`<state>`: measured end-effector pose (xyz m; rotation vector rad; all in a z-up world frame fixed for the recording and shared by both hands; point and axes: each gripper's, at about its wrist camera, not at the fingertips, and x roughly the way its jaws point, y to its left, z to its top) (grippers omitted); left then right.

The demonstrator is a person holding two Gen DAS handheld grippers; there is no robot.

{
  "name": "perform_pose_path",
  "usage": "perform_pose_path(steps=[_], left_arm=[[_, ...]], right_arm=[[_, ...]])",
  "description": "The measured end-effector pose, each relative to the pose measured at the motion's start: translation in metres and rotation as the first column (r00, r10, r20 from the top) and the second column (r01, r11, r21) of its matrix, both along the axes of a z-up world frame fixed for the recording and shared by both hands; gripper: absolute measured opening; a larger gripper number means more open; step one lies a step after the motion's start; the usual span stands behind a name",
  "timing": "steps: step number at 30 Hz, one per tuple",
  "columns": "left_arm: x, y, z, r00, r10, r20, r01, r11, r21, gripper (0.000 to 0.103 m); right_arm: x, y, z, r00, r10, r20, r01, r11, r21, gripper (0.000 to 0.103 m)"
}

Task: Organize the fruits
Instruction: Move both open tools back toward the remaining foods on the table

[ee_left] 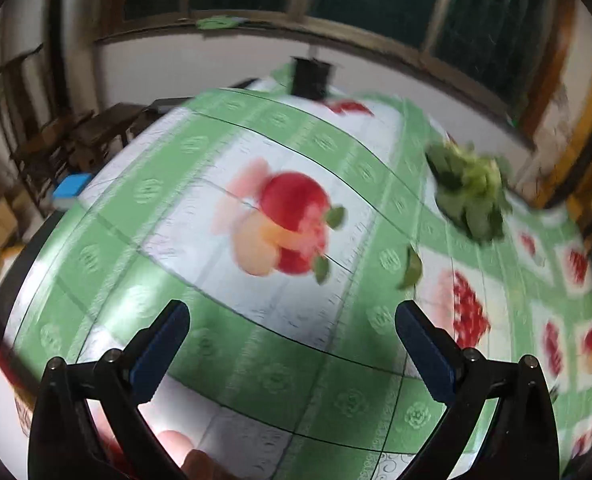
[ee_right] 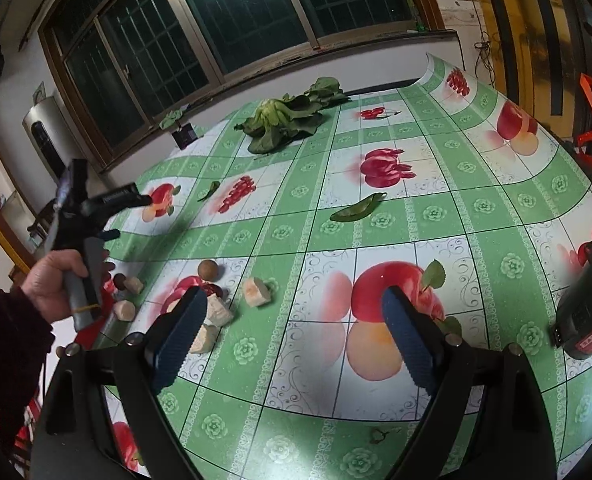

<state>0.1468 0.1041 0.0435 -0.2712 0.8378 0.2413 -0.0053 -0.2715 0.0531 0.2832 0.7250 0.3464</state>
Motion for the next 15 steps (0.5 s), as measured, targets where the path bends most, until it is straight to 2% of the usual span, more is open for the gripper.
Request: perform_pose_path(steps=[2,4,6,10,12,15], left_arm=[[0.009,-0.019,-0.002,0.995,-0.067,-0.069,0.072,0.995,0.073,0.102],[0.013,-0.03,-0.005,0.989,-0.101,-0.107,0.112,0.989,0.1,0.102],[0.013,-0.034,-0.008,0.988,-0.11,-0.111,0.118,0.99,0.072,0.102],[0.007,-0.04,-0.026,0.981,-0.106,-0.16,0.121,0.989,0.089,0.102],[0.002,-0.044,-0.025,0.983,-0.118,-0.141,0.127,0.99,0.056,0.102],[-0.013,-0.052,-0.022,0.988,-0.129,-0.082,0.12,0.988,-0.098,0.102]], right_arm=[[0.0,-0.004,0.002,1.0,-0.011,0.003,0.011,1.0,0.02,0.089],[0.0,-0.009,0.003,1.0,-0.023,0.007,0.022,0.999,0.036,0.089],[0.0,-0.013,0.004,0.999,-0.038,0.012,0.038,0.998,0.049,0.089],[0.001,-0.029,0.007,0.996,-0.09,0.021,0.088,0.992,0.093,0.089],[0.005,-0.038,0.005,0.994,-0.106,0.006,0.104,0.986,0.132,0.089],[0.011,-0.044,0.0,0.992,-0.121,-0.02,0.122,0.98,0.154,0.089]])
